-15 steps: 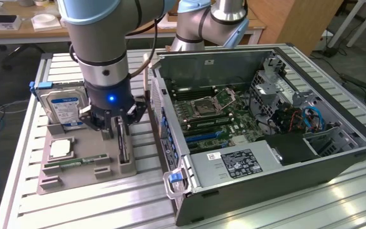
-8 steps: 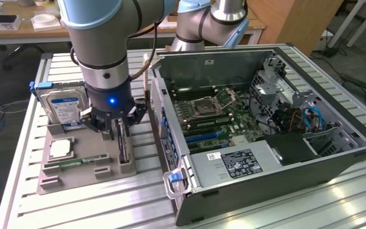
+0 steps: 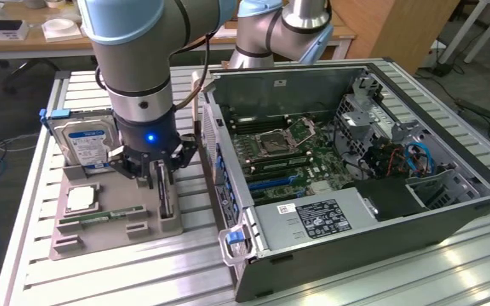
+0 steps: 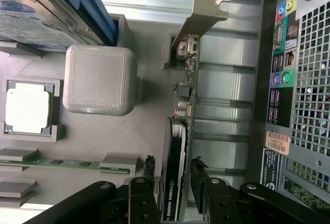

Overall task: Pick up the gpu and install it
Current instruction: 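Pick up the gpu and move the gpu toward the slot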

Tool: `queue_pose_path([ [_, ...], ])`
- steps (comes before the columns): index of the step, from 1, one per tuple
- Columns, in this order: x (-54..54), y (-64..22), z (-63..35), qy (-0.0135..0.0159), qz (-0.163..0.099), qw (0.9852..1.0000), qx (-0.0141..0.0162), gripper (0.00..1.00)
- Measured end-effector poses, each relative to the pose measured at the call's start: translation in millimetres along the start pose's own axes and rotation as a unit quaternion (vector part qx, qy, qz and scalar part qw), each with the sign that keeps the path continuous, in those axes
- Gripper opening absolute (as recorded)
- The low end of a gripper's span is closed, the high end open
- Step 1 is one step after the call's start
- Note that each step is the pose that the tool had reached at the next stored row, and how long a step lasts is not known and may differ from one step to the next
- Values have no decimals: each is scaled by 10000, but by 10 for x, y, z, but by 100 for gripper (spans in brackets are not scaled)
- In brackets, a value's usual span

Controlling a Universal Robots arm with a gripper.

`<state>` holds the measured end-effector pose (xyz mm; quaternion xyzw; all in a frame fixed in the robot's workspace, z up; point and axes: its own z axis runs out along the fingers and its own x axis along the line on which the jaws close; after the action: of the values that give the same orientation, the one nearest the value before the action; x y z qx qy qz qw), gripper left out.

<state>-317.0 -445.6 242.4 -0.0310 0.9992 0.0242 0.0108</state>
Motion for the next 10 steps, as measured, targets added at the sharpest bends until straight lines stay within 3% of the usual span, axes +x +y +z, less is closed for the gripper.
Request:
queue_pose_path([
  [10, -3, 46, 14, -1, 0, 10000, 0, 42],
])
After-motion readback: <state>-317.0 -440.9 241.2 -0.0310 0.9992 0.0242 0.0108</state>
